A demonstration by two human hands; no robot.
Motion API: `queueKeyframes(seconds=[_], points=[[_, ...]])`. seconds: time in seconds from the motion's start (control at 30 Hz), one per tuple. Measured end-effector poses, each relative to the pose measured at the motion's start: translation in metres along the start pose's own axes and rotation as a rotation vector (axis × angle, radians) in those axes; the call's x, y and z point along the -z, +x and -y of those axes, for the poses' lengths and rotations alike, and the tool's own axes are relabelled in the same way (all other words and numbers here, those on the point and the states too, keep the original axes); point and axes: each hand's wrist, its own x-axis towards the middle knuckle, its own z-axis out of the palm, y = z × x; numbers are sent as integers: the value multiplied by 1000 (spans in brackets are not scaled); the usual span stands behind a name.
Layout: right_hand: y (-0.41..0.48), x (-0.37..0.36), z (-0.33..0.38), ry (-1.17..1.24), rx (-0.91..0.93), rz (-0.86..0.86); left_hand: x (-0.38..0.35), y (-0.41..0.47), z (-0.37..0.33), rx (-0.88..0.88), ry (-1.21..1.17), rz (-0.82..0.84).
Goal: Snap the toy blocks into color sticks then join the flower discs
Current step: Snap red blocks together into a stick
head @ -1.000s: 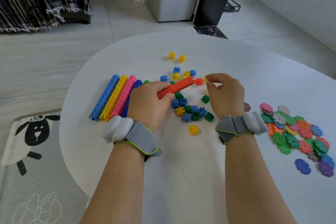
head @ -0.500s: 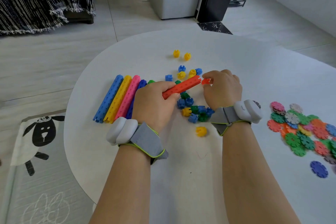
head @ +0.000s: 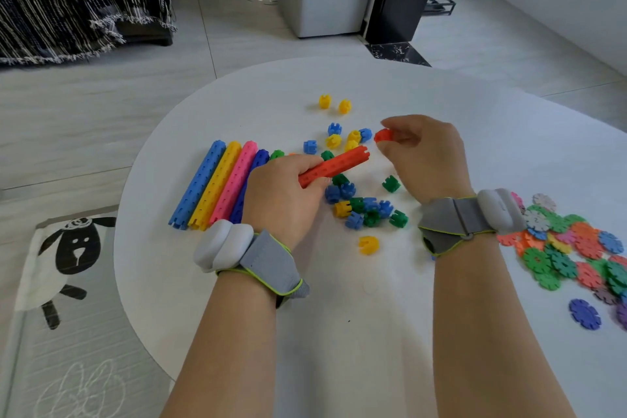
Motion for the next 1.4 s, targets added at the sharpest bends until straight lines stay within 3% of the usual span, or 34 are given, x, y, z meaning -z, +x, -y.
queueKeyframes(seconds=[0.1,0.27,0.57,0.8,1.0,1.27,1.4], points=[[-10,8,7,120,-19,73,0,-2,-3,-26,-6,-9],[-23,7,2,125,13,90,2,-4,-3,-39,-22,-4],[-32,3,-4,769,-176,45,4,-5,0,-57,-48,16],[-33,-6,-5,1039,-313,-30,1,-5,-2,-62,-92,23],[-35,-10,-4,1125,-327,-32,3,-6,-1,-61,-103,22],[-39,-11,-4,972,-266,50,10,-7,3,-55,-48,9],[-42,-17,2,1008,-273,-34,12,-8,2,-61,-48,1]])
